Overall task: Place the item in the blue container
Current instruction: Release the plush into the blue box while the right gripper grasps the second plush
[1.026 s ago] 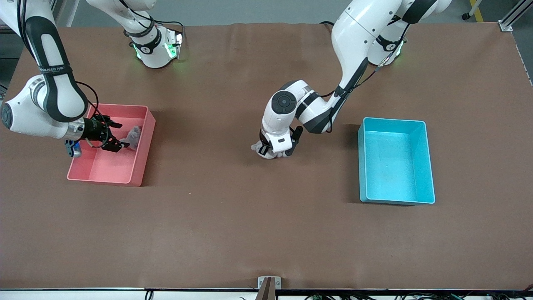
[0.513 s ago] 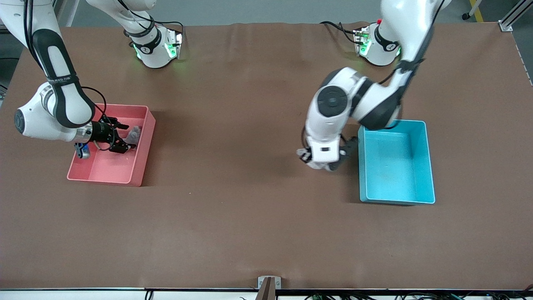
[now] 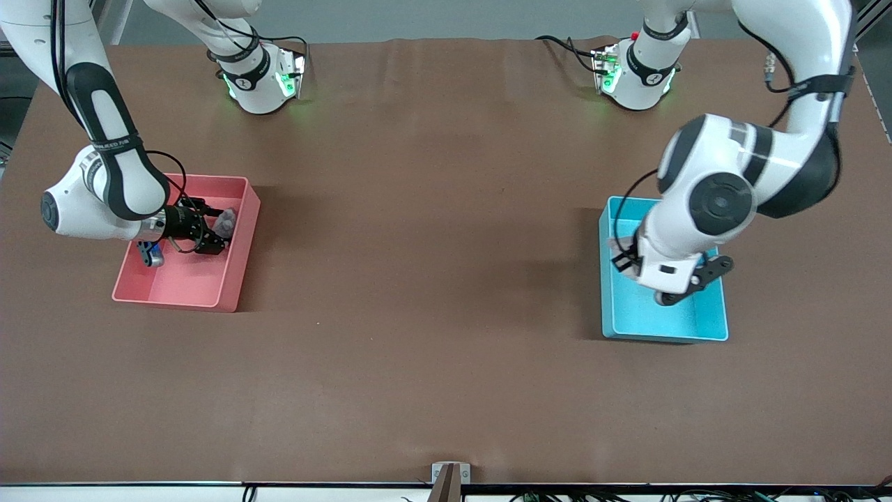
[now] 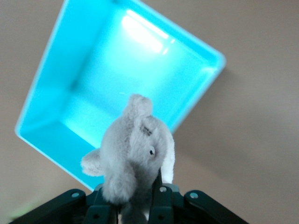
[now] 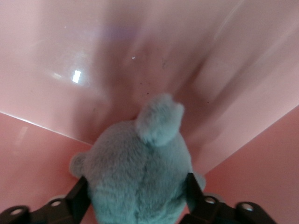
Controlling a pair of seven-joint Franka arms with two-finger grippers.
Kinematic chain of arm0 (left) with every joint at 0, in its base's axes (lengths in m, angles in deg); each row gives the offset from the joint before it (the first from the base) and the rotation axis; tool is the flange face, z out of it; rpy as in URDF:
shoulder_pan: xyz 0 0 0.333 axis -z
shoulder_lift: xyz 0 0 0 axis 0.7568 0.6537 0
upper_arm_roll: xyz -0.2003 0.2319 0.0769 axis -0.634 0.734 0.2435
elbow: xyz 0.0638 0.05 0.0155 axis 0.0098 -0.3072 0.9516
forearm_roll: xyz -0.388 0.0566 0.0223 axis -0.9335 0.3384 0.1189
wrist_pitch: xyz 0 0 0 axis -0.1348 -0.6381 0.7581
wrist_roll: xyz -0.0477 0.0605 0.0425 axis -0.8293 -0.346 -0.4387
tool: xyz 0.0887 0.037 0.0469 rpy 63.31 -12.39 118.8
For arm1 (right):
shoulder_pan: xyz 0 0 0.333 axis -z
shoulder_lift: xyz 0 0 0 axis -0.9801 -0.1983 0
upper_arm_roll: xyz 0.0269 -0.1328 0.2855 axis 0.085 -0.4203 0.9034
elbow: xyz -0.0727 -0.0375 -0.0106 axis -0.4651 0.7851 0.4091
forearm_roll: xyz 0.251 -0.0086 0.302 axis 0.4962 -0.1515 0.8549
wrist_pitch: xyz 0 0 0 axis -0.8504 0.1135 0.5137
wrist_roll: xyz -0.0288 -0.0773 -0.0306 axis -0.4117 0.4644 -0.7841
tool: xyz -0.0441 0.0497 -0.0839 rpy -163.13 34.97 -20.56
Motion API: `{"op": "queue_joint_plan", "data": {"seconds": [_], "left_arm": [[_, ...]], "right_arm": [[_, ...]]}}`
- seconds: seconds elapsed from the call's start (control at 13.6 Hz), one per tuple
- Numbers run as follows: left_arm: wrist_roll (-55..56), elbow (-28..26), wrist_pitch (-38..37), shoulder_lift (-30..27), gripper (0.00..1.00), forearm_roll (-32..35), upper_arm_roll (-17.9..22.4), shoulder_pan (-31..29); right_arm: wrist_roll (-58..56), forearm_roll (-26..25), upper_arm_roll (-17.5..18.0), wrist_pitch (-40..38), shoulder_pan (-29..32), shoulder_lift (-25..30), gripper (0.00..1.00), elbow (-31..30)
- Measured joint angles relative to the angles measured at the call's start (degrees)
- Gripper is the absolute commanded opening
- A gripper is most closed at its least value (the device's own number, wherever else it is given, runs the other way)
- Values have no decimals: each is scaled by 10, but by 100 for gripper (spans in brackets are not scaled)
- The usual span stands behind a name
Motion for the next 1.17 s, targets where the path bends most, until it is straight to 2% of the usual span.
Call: {"op": "queue_joint_plan", "data": {"seconds": [0.22,0.29,0.44,0.51,0.81,0.95,1.17], "left_arm": [[-22,-50,2,18,2,0,0,-33],[-23,-57,7,33,17,0,0,-37],[-28,-61,16,68,59,0,0,-47],[-38,-61,18,82,99,0,0,-53],[-63,-58,21,96,100,0,0,-78],[-64,-49,17,87,100,0,-1,-80],[-64,-29,-21,44,100,0,-11,-79]], "right_arm": [[-43,0,-1,-4,1,0,22,2],[-51,0,-2,-6,3,1,15,3],[-61,0,-4,-7,4,1,5,6],[-66,-2,-4,-7,4,1,5,8],[-89,-25,-6,-25,13,1,4,38],[-90,-46,-7,-71,22,1,4,76],[-68,-61,-8,-163,25,2,4,154]]}}
